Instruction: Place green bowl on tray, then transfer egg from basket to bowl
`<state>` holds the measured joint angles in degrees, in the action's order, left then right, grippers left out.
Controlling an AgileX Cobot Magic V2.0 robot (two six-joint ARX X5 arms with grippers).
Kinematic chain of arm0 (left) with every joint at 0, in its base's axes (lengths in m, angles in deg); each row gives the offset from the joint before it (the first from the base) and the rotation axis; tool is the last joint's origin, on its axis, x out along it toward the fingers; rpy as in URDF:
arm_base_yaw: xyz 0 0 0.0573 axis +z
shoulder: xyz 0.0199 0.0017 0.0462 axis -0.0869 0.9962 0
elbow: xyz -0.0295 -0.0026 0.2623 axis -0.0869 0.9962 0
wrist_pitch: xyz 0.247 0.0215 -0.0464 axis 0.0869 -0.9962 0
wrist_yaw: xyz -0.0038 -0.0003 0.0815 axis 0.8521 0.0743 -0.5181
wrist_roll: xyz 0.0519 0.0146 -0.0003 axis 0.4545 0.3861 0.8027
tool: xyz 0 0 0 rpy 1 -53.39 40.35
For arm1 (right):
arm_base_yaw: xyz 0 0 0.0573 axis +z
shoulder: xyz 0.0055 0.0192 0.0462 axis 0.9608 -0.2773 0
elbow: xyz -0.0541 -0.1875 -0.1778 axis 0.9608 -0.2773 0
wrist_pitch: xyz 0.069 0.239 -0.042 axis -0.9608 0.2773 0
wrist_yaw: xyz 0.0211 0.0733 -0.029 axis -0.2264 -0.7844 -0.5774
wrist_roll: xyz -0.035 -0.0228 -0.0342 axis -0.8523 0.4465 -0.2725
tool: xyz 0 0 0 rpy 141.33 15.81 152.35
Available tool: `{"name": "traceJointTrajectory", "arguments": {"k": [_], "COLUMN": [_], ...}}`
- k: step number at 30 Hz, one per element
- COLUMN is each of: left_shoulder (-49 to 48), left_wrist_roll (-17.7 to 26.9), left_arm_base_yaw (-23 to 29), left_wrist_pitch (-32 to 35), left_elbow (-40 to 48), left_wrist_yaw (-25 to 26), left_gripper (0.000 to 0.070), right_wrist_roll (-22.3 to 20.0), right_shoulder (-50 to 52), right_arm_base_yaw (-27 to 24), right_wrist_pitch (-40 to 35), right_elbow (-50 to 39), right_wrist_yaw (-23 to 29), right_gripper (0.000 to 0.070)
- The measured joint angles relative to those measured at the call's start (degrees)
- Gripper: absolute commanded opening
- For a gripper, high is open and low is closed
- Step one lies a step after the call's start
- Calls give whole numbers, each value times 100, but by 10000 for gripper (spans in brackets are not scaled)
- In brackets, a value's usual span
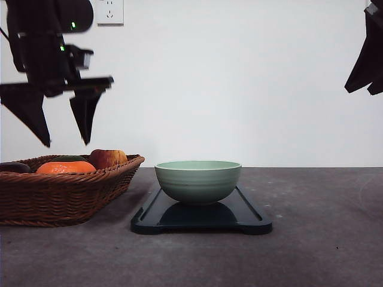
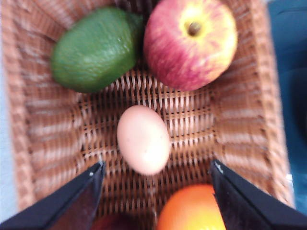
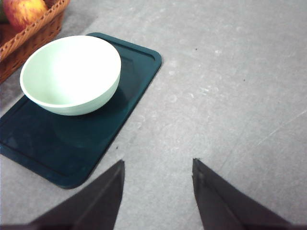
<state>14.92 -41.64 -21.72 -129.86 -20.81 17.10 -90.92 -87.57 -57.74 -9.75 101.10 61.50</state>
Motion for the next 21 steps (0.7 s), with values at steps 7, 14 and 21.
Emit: {"name": "traceJointTrajectory", "arguments": {"k": [7, 14, 21], "left_shoulder": [437, 802, 940], "left_wrist_roll": [-104, -129, -130], "left_arm_base_yaw": [52, 140, 170], "left_wrist_pitch": [288, 318, 434], "left_elbow": [-2, -7, -8], "left_wrist_yaw": [-6, -47, -63], "left_gripper": [431, 431, 430], "right_wrist_roll": [-3, -4, -5], "right_shoulder": [0, 0, 0], "right_arm_base_yaw": [0, 0, 0], "right_wrist_pitch": [-5, -5, -5], "right_elbow": [0, 0, 0], "right_wrist_yaw": [0, 0, 2], "right_gripper": [278, 278, 278]}}
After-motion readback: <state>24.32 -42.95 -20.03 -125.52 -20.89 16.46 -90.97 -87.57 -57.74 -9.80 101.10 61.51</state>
